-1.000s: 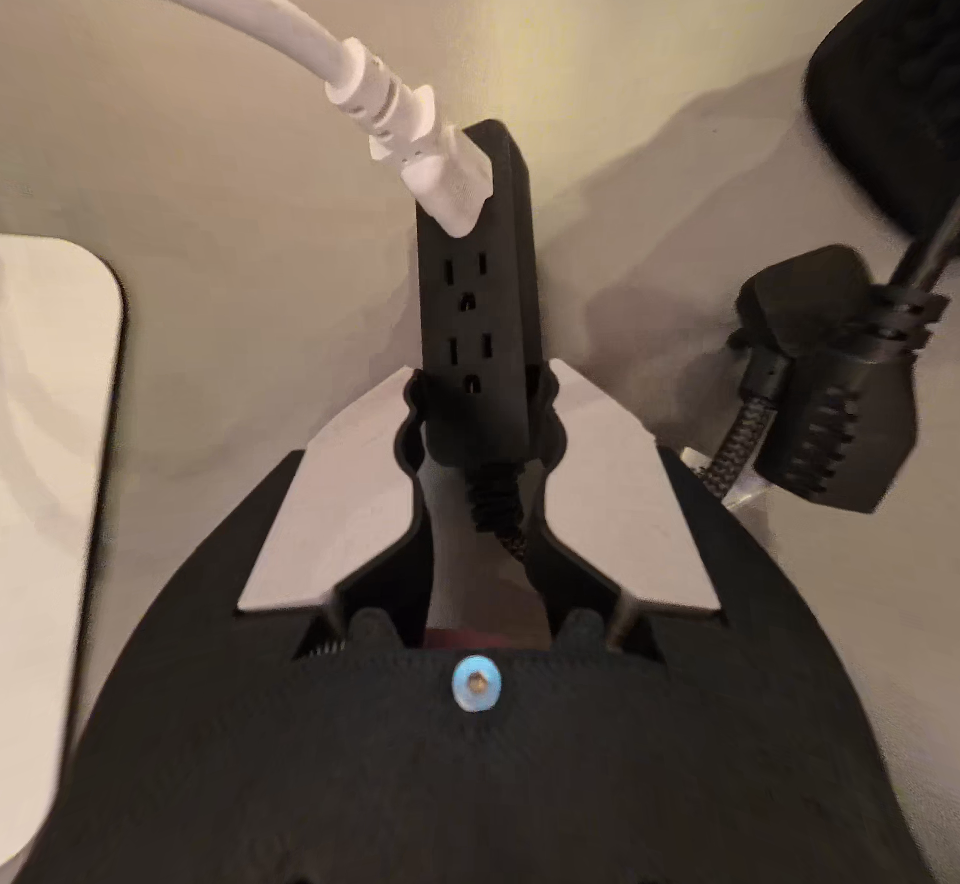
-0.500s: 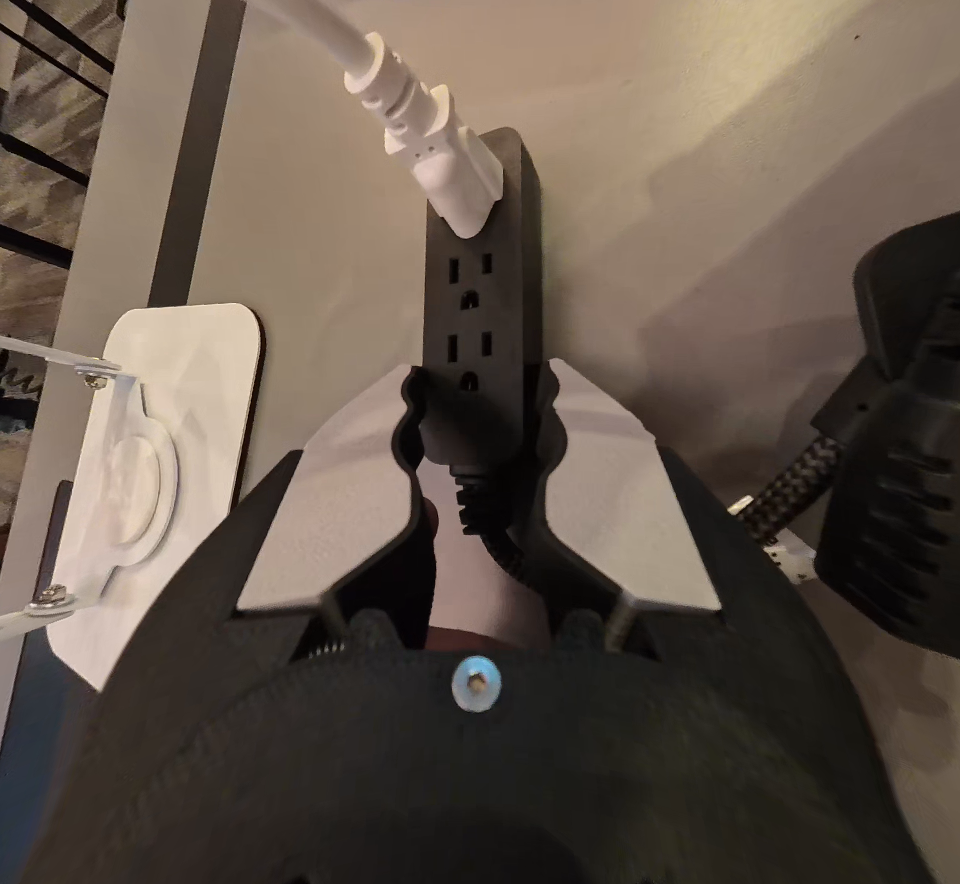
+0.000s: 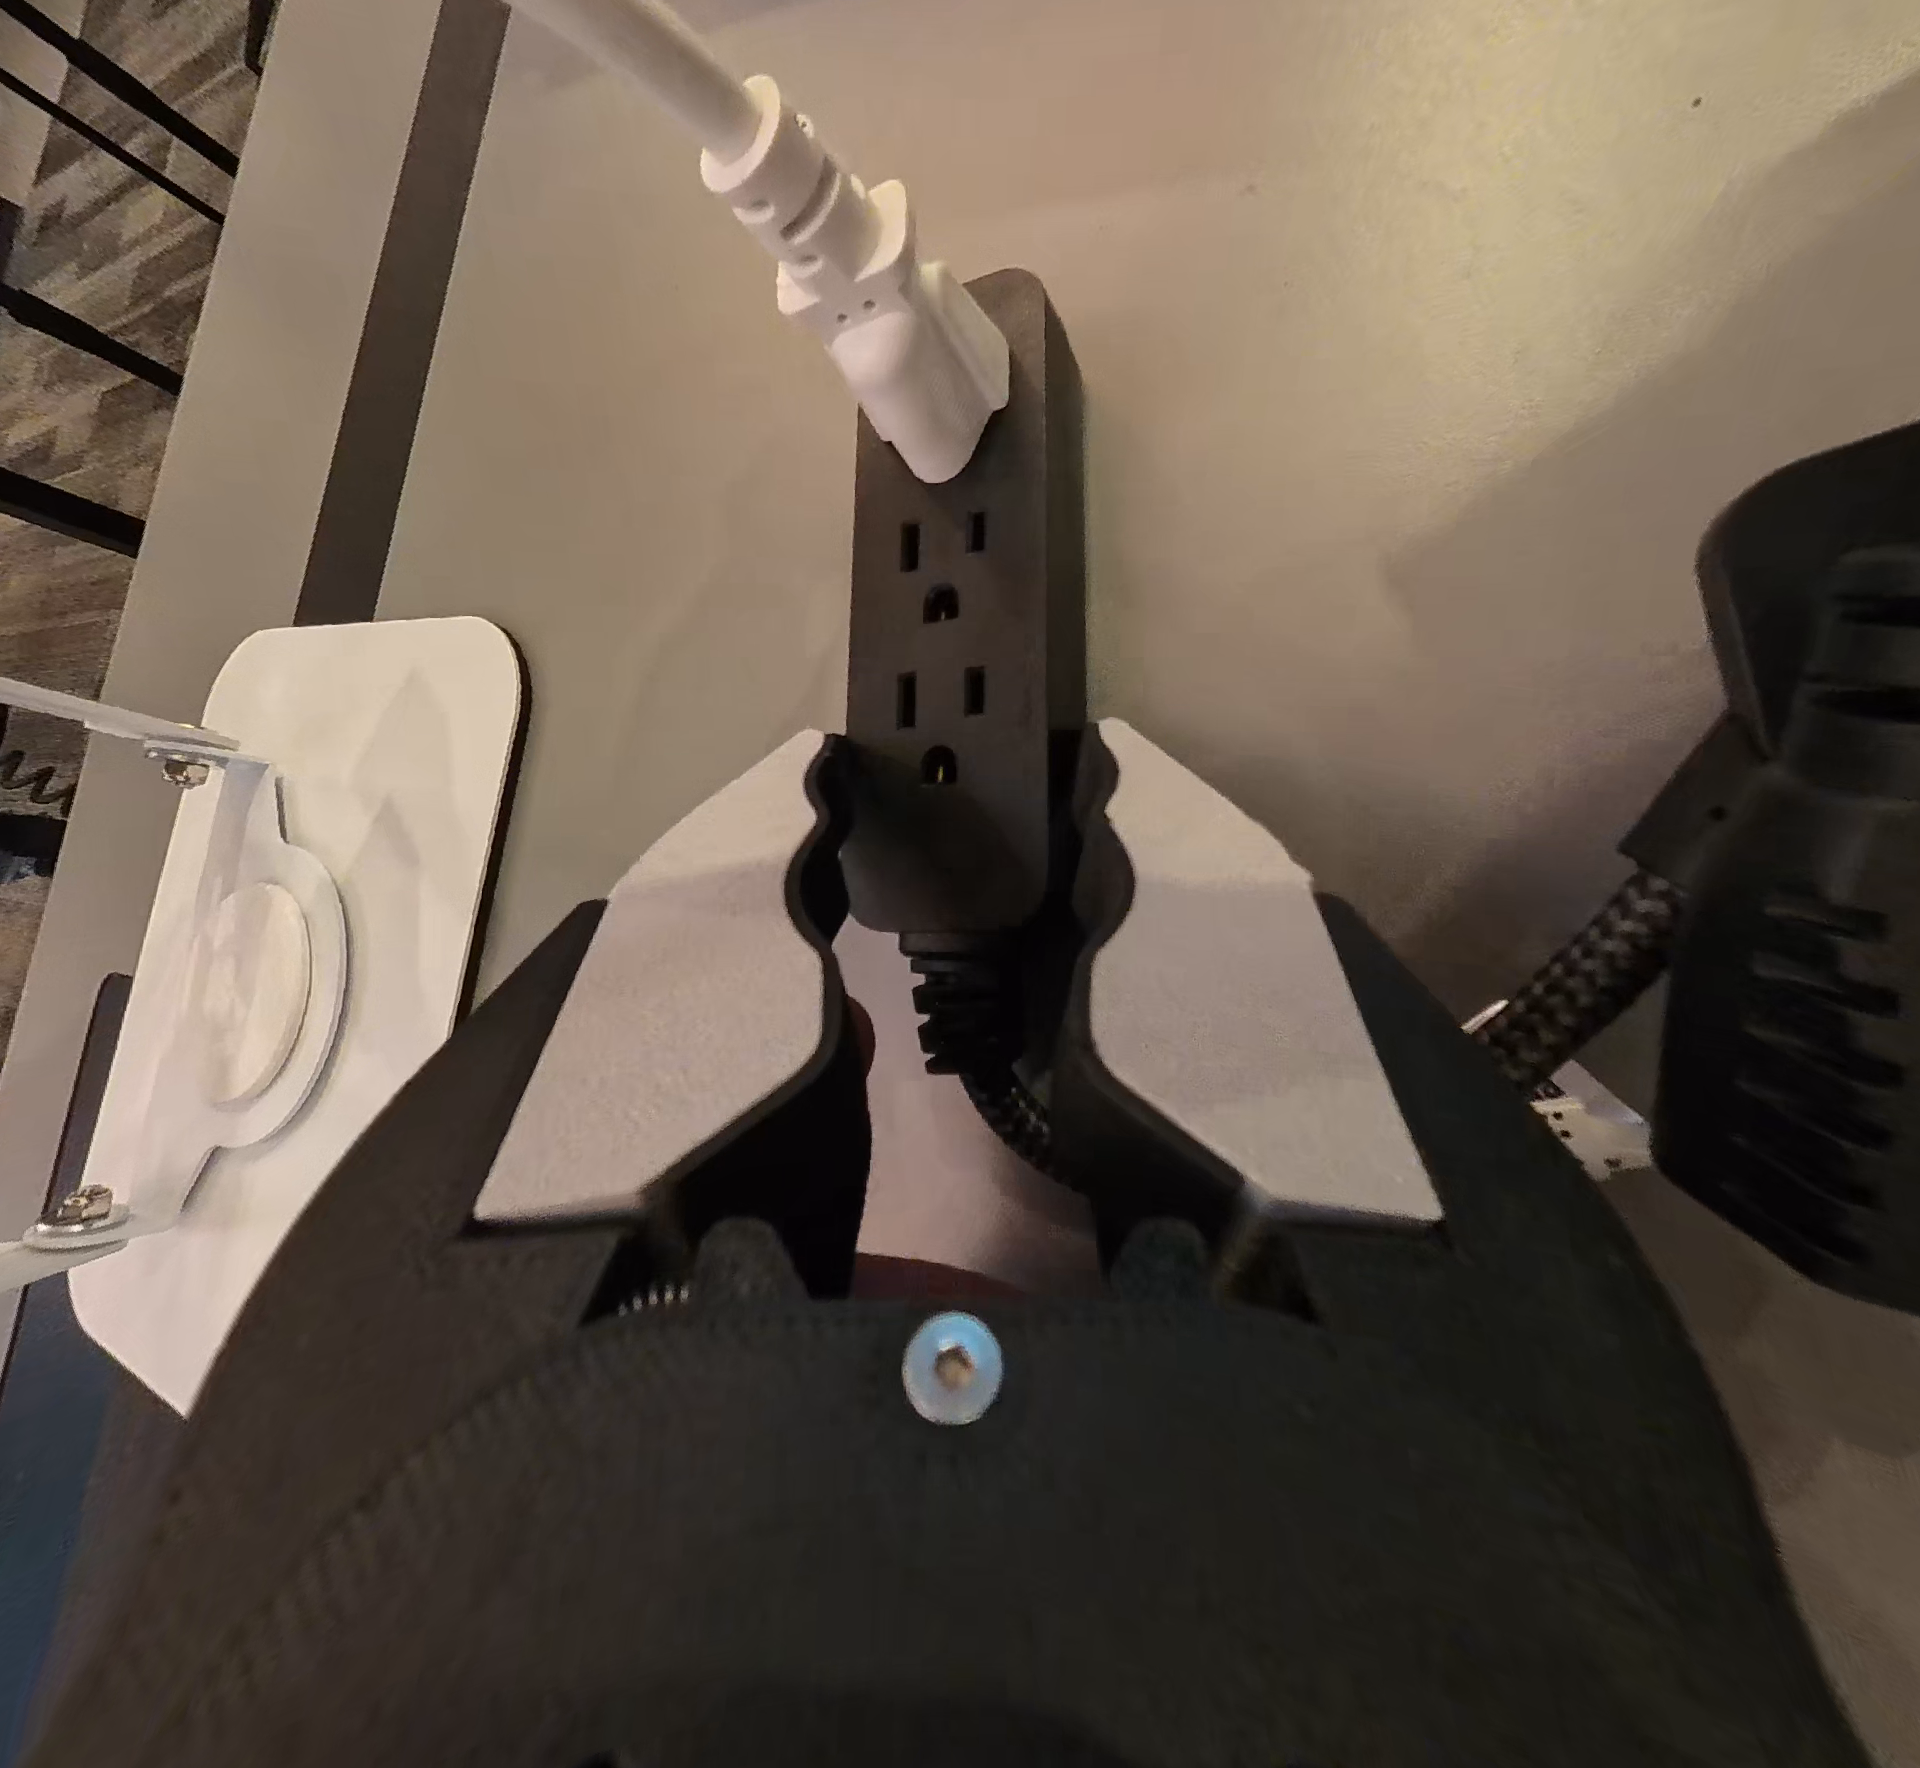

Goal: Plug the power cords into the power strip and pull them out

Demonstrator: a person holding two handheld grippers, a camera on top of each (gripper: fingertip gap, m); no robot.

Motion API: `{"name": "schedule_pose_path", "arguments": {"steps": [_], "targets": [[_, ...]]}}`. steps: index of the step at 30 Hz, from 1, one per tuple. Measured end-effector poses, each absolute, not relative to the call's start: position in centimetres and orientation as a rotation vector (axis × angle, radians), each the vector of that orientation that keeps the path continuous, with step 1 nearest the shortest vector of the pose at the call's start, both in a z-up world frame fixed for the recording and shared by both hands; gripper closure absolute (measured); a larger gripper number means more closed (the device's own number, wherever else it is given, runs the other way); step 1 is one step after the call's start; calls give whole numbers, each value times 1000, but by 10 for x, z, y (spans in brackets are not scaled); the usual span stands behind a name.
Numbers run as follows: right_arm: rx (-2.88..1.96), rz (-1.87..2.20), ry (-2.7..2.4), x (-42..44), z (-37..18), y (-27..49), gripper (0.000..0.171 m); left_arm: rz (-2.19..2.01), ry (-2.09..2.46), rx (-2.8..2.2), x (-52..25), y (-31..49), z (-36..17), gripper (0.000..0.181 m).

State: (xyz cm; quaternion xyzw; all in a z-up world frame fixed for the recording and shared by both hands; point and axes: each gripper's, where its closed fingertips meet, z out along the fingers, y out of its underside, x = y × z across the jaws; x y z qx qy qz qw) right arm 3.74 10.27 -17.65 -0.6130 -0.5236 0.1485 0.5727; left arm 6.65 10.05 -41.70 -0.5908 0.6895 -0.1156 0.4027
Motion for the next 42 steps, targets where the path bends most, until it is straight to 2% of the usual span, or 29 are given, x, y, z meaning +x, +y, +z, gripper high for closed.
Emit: {"name": "schedule_pose_path", "arguments": {"steps": [12,21,29,42], "targets": [[-1450,-24,-1103,41,-173,115,149,-288,1746,-1487,67,101,-417,140],[-1499,-42,-975,52,-180,119,148,-283,1747,-1485,67,100,-417,140],[-1558,-41,-931,49,-207,123,148,-280,1749,-1482,66,100,-417,140],[-1615,-119,-836,67,-208,132,148,-280,1753,-1480,66,100,-417,140]]}}
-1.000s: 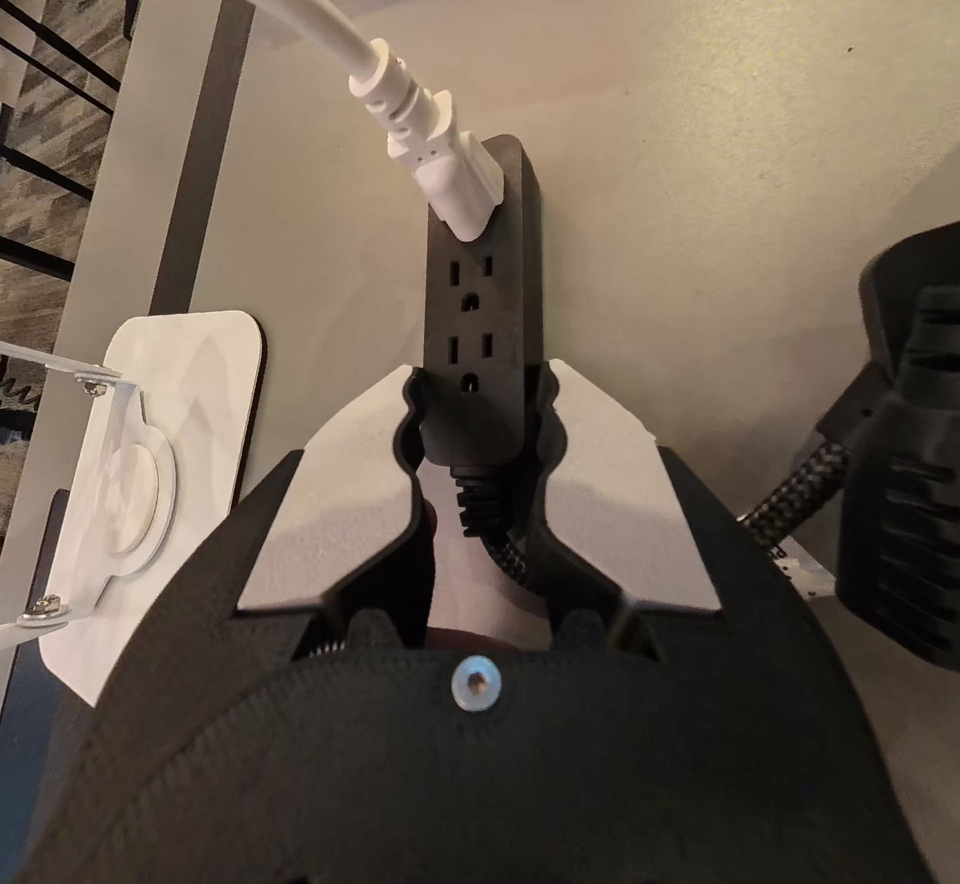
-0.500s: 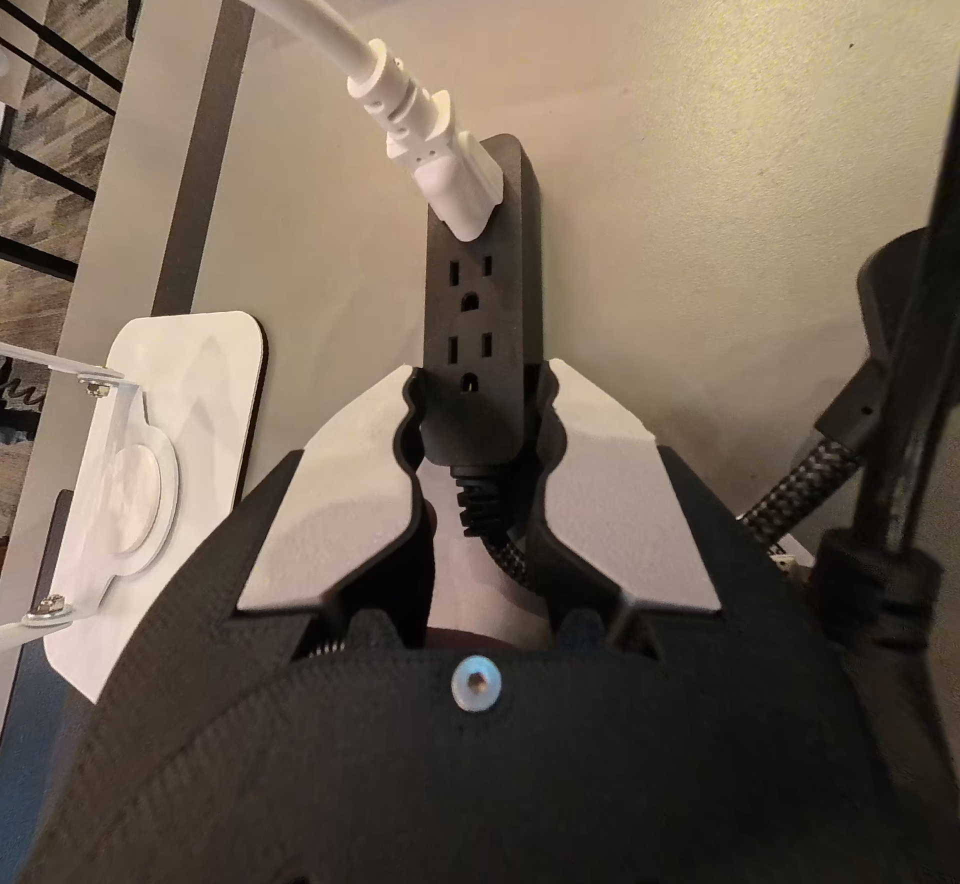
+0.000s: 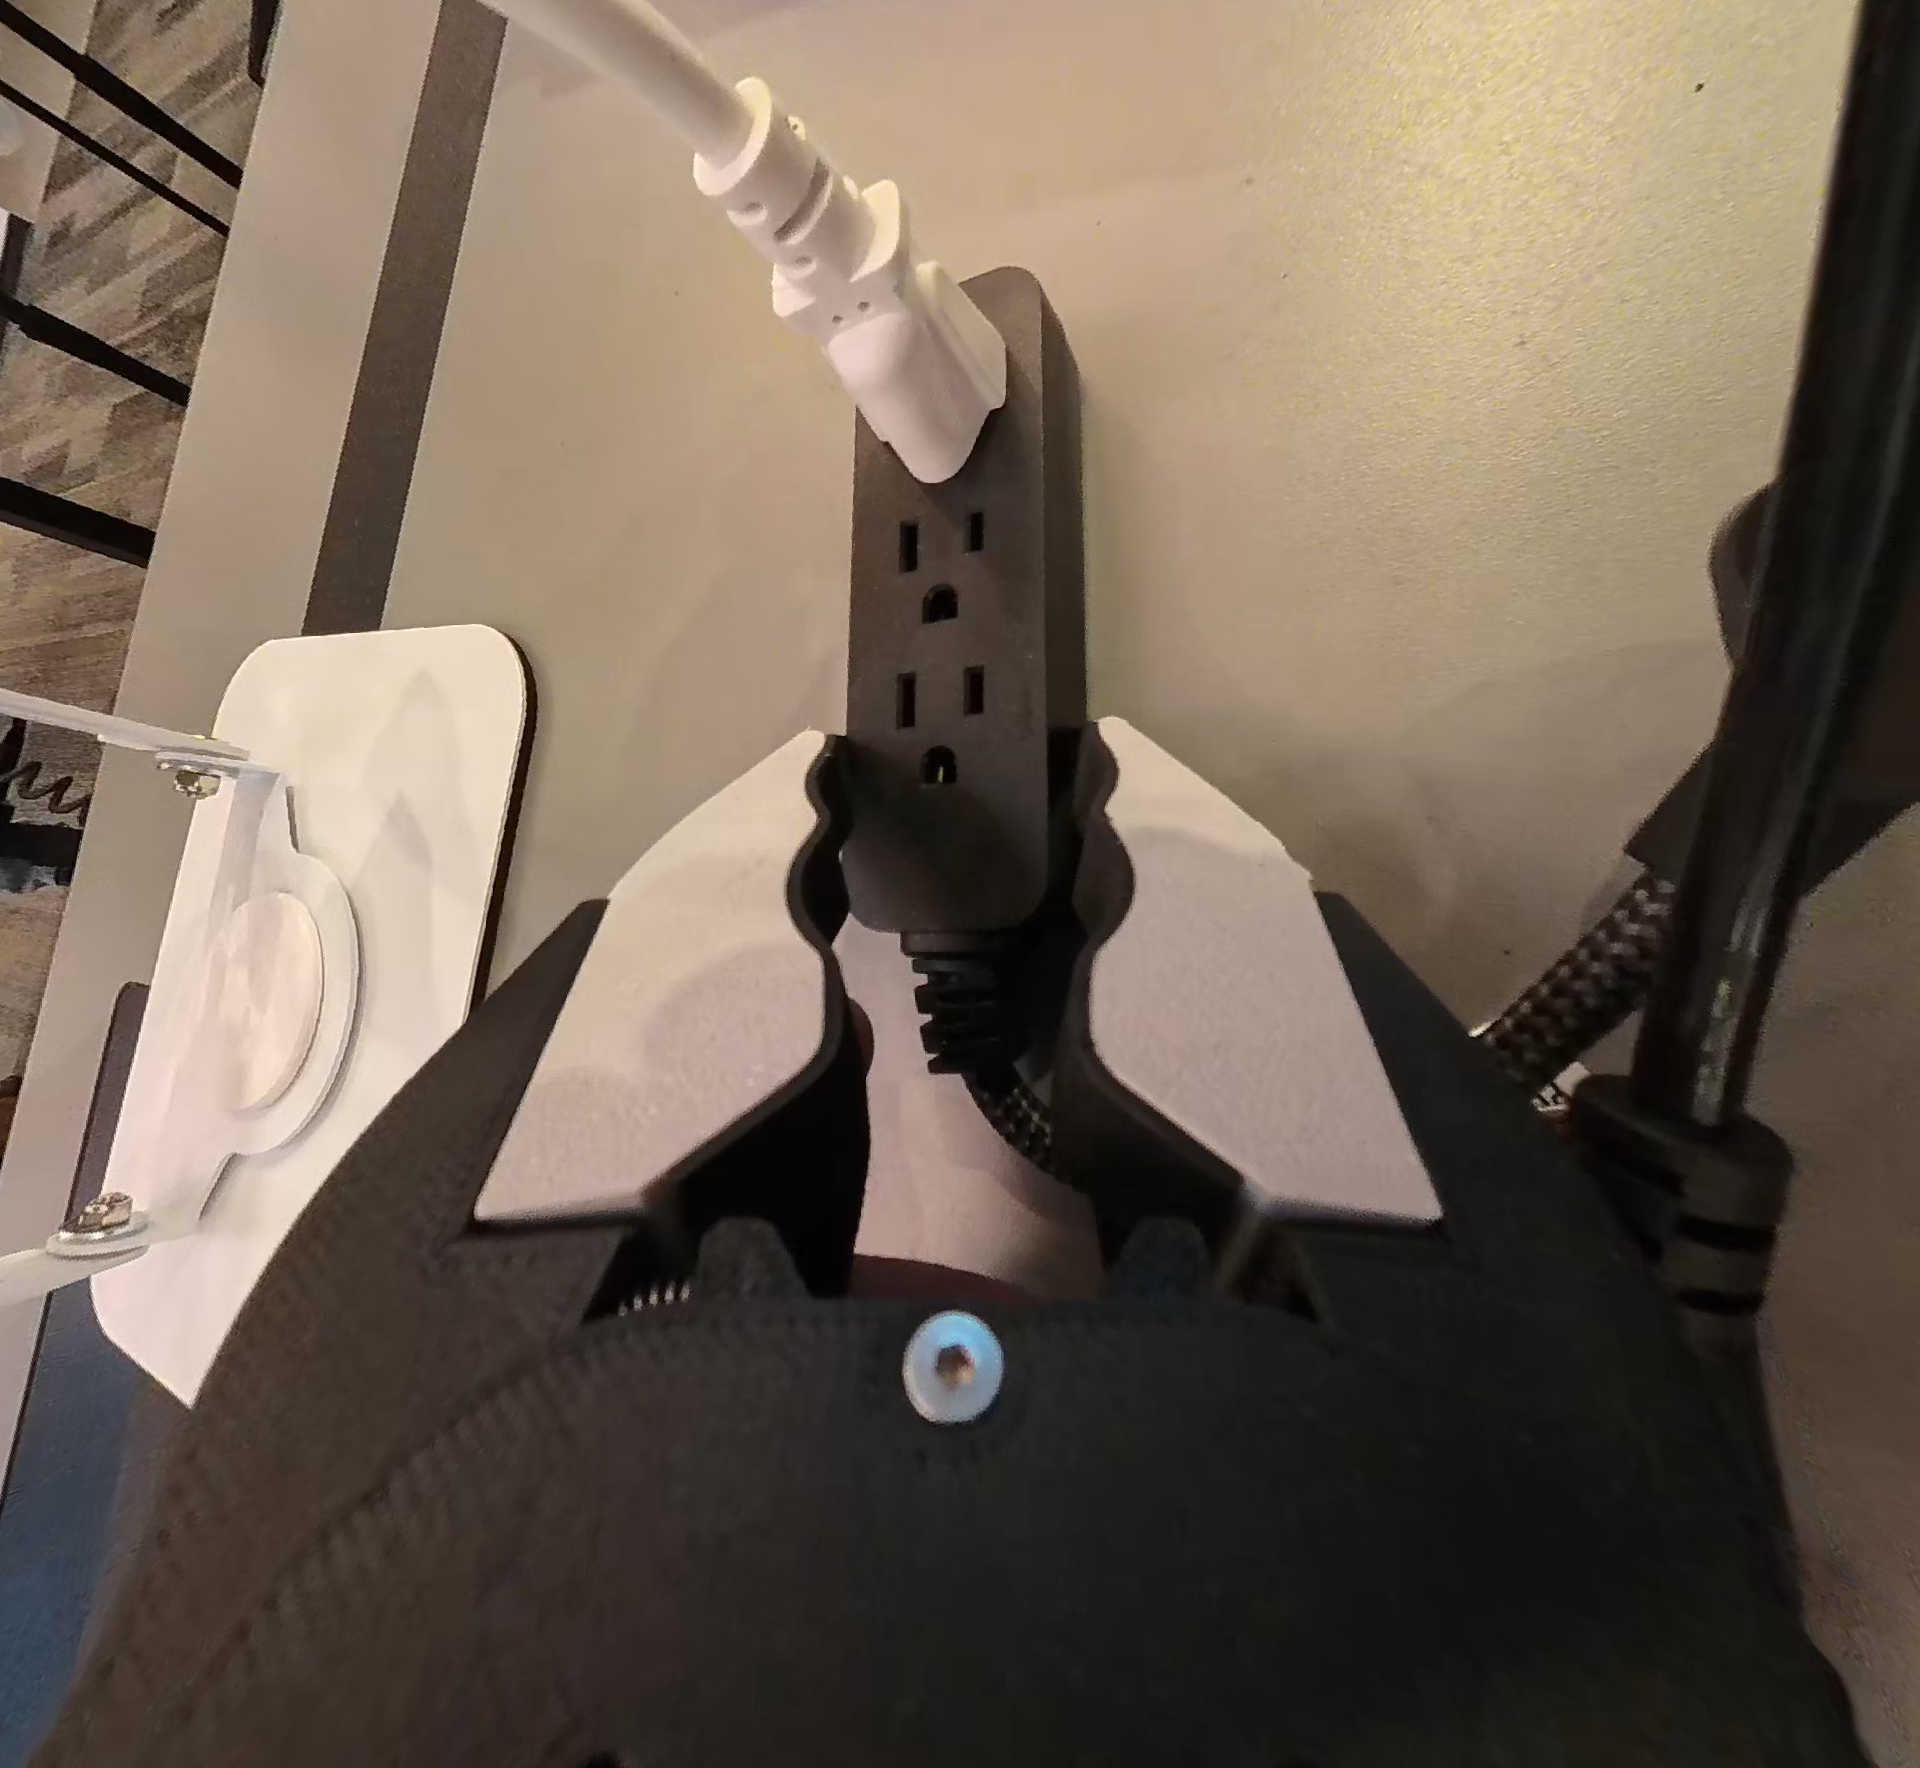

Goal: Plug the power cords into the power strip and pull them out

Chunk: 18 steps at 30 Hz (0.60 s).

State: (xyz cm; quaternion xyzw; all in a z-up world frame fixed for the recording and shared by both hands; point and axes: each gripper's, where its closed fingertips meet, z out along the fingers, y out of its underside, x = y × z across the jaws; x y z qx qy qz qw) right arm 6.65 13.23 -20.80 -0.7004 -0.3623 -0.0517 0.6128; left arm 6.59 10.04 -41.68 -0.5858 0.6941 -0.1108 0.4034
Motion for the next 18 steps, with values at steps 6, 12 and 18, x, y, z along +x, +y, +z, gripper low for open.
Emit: {"name": "schedule_pose_path", "arguments": {"steps": [6,12,18], "targets": [[-1641,-98,-858,68,-214,132,149,-288,1782,-1464,64,102,-417,140],[-1696,-48,-910,77,-225,130,149,-253,1814,-1473,50,107,-417,140],[-1710,44,-959,71,-235,118,149,-259,1939,-1415,33,110,-417,140]]}}
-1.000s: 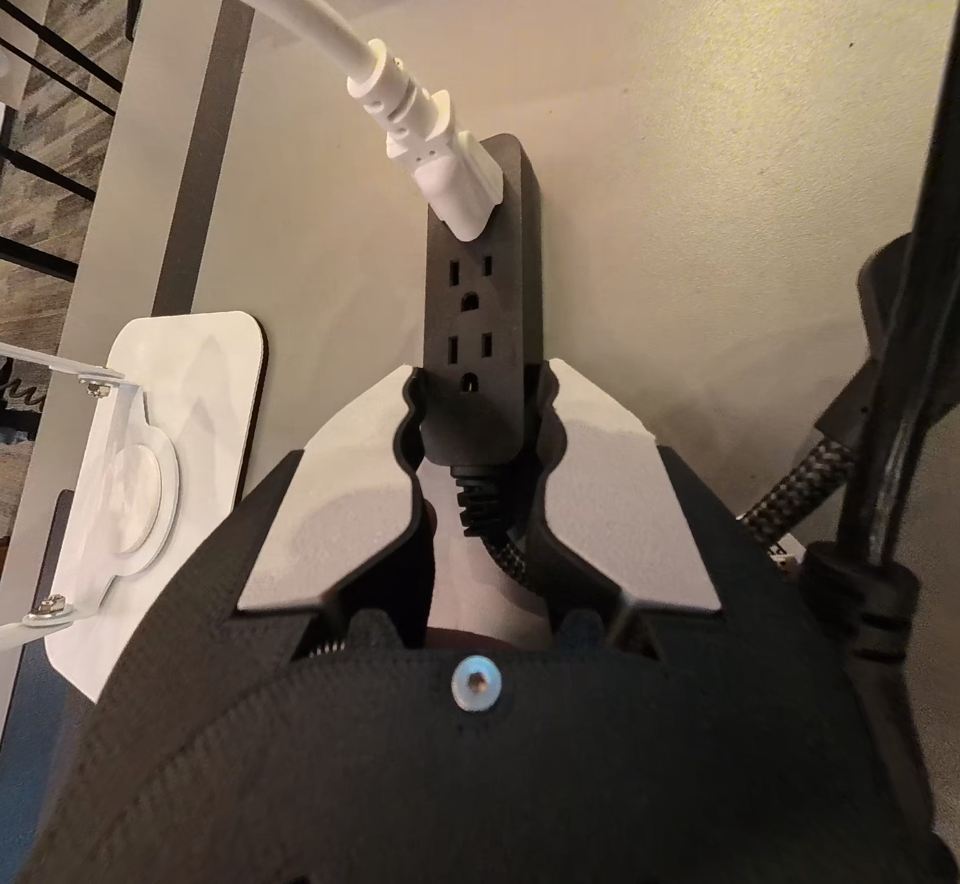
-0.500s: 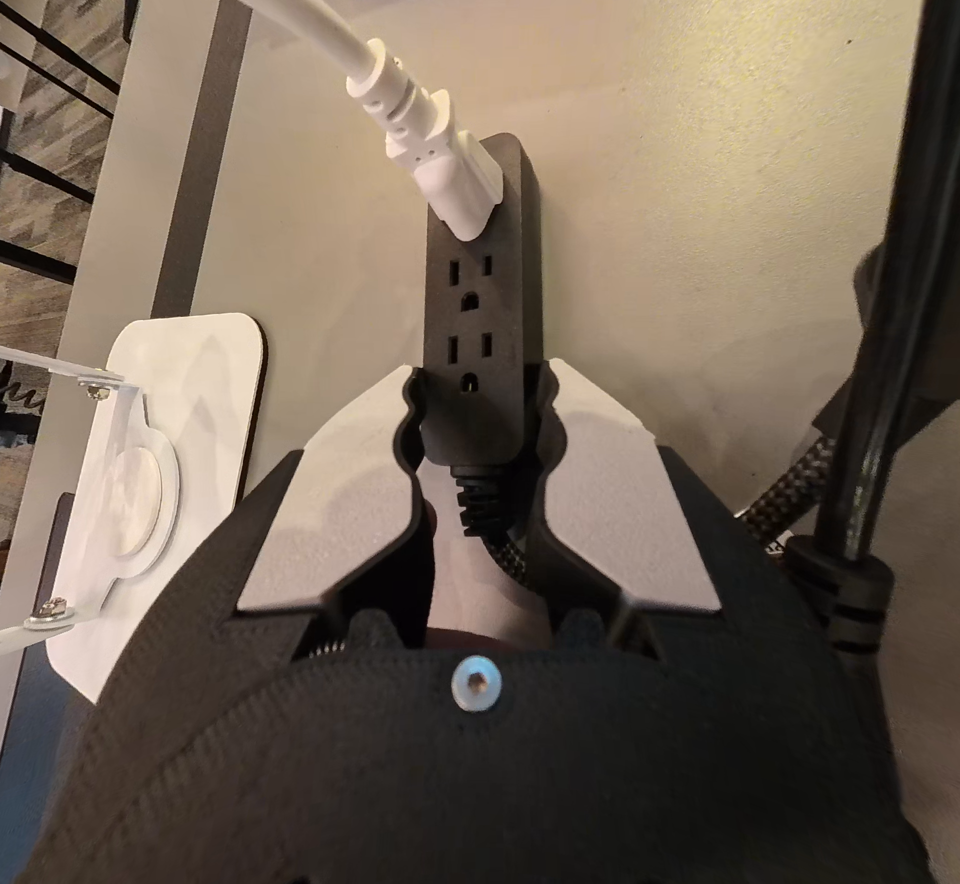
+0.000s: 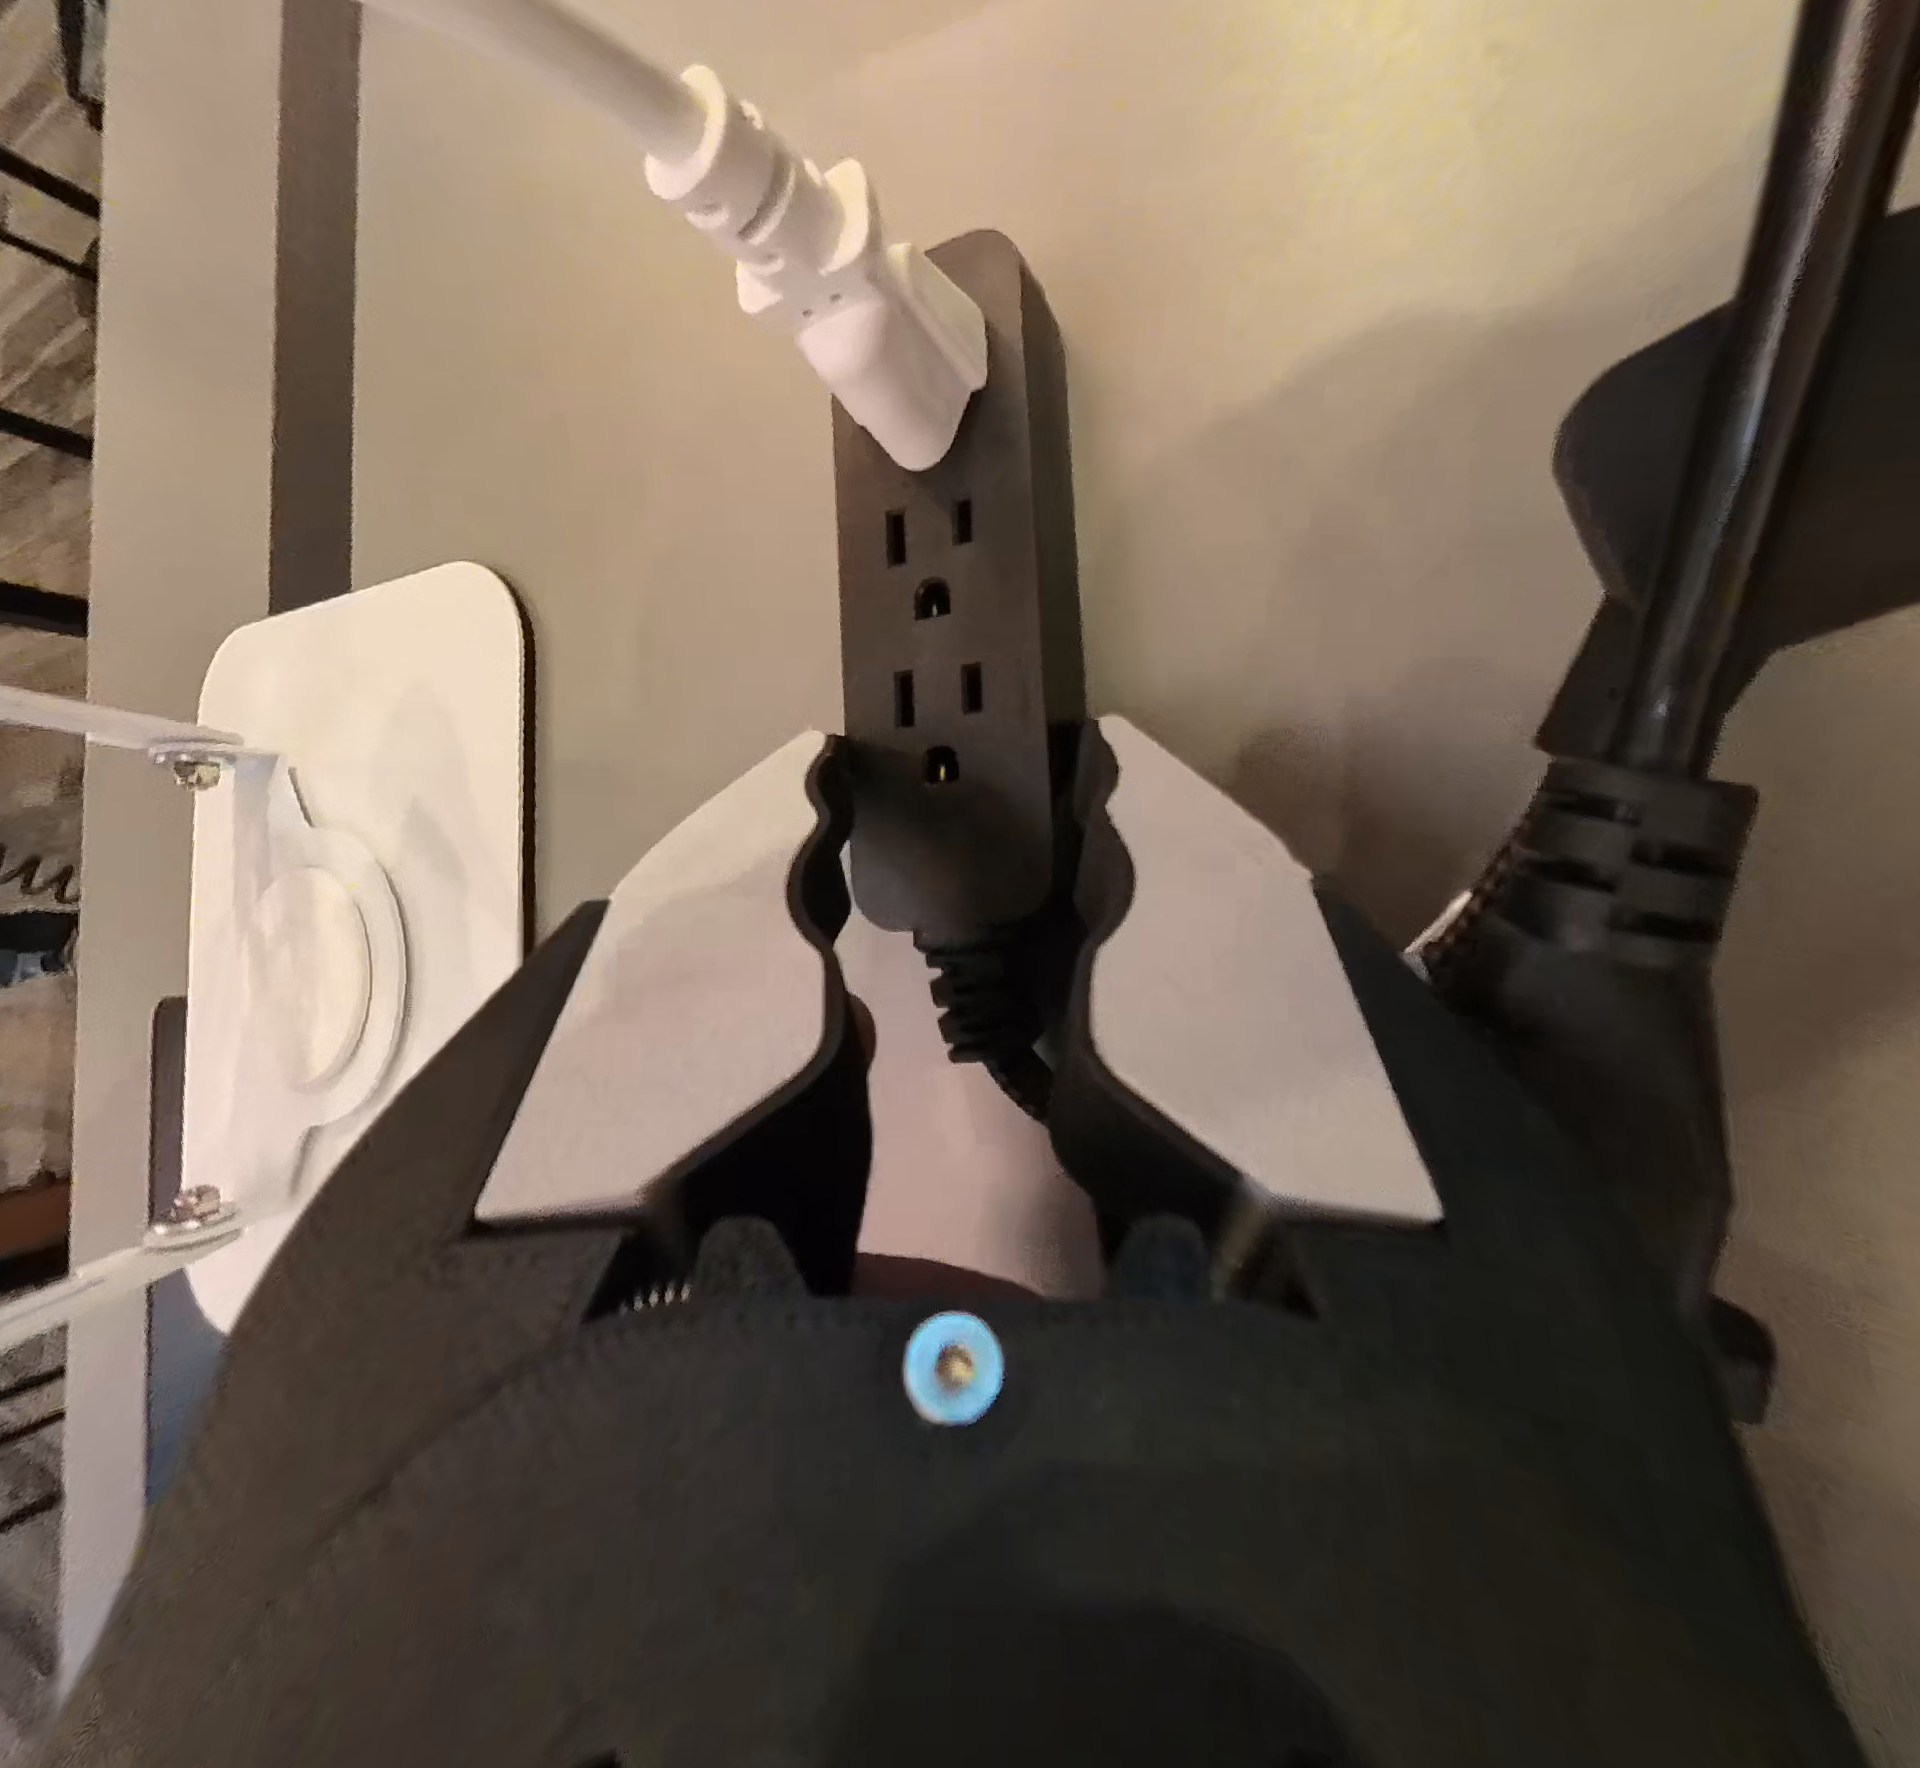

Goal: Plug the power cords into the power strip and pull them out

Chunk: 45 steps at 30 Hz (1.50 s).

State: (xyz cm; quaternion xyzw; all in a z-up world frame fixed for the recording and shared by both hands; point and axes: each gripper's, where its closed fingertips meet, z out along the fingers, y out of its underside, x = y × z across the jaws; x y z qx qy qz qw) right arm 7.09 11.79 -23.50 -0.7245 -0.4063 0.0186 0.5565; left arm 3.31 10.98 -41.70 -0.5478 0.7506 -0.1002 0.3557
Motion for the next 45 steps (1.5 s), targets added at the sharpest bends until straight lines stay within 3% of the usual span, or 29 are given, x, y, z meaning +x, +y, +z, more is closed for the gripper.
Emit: {"name": "schedule_pose_path", "arguments": {"steps": [17,30,34,45], "targets": [[-1679,317,-1084,60,-231,56,149,113,2691,-857,4,105,-415,141],[-1738,437,-1092,43,-240,72,149,-282,2504,-1121,7,105,-414,139],[-1753,455,-1088,45,-245,76,149,-418,2437,-1253,6,106,-412,127],[-1757,510,-1086,49,-251,85,149,-945,2400,-1622,5,117,-381,135]]}}
